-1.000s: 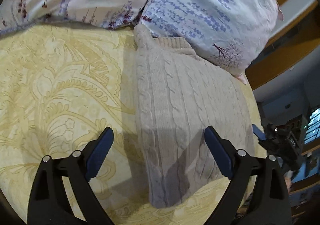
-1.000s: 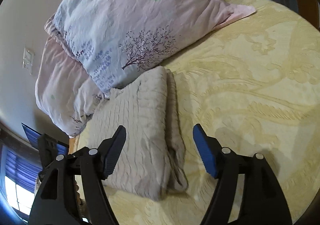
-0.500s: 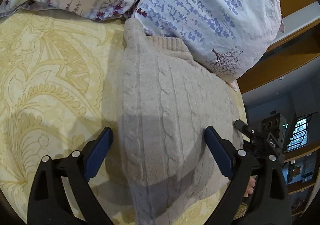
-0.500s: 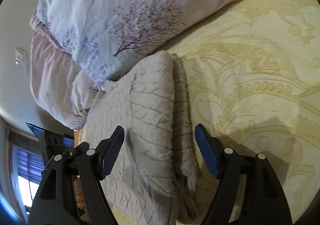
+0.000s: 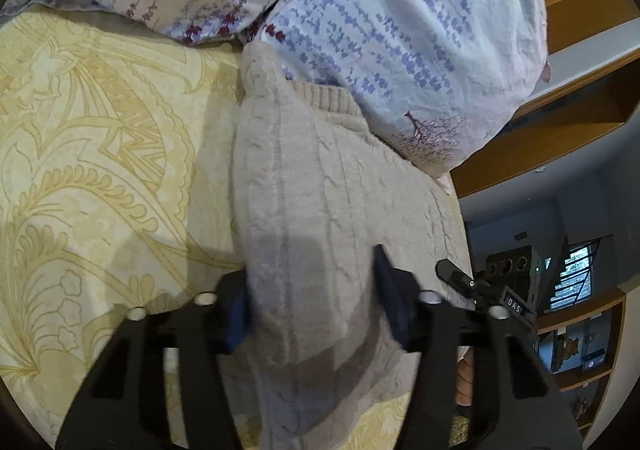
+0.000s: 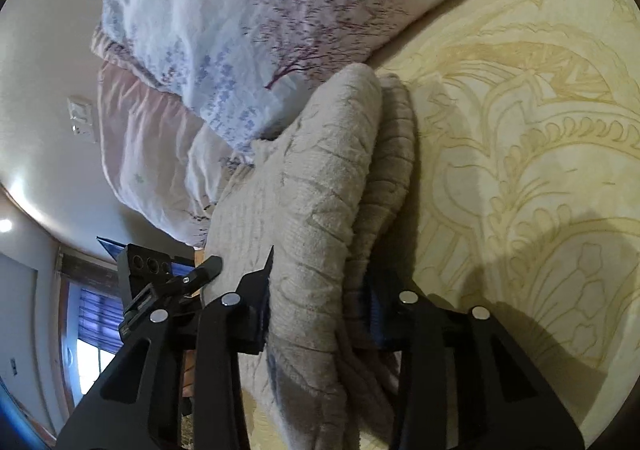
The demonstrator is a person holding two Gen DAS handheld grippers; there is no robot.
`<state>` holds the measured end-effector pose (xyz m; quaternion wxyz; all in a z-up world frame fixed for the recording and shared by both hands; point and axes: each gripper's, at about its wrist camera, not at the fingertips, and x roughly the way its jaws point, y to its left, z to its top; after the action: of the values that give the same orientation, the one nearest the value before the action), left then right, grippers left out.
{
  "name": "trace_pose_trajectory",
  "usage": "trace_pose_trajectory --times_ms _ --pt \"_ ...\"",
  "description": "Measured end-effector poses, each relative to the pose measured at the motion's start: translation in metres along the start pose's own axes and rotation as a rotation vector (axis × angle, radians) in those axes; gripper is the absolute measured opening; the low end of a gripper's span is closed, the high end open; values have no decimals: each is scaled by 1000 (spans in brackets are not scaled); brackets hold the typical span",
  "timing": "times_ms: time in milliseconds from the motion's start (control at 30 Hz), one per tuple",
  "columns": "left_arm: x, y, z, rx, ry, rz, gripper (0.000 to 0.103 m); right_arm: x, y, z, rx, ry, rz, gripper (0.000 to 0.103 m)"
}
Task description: Fold small clothes
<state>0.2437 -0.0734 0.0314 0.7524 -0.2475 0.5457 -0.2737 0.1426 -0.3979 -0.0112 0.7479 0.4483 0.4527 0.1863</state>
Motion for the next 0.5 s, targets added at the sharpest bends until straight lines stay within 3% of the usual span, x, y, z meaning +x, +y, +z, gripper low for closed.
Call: trace_pose_trajectory --times_ms 133,333,500 --pt "-14 1 -1 10 1 -43 38 -1 28 -5 -60 -16 8 35" --pt "-58 12 -5 57 -51 -17 38 23 75 -19 -191 3 -33 34" --pt "-102 43 -10 58 -119 26 38 58 104 -33 -297 31 -23 33"
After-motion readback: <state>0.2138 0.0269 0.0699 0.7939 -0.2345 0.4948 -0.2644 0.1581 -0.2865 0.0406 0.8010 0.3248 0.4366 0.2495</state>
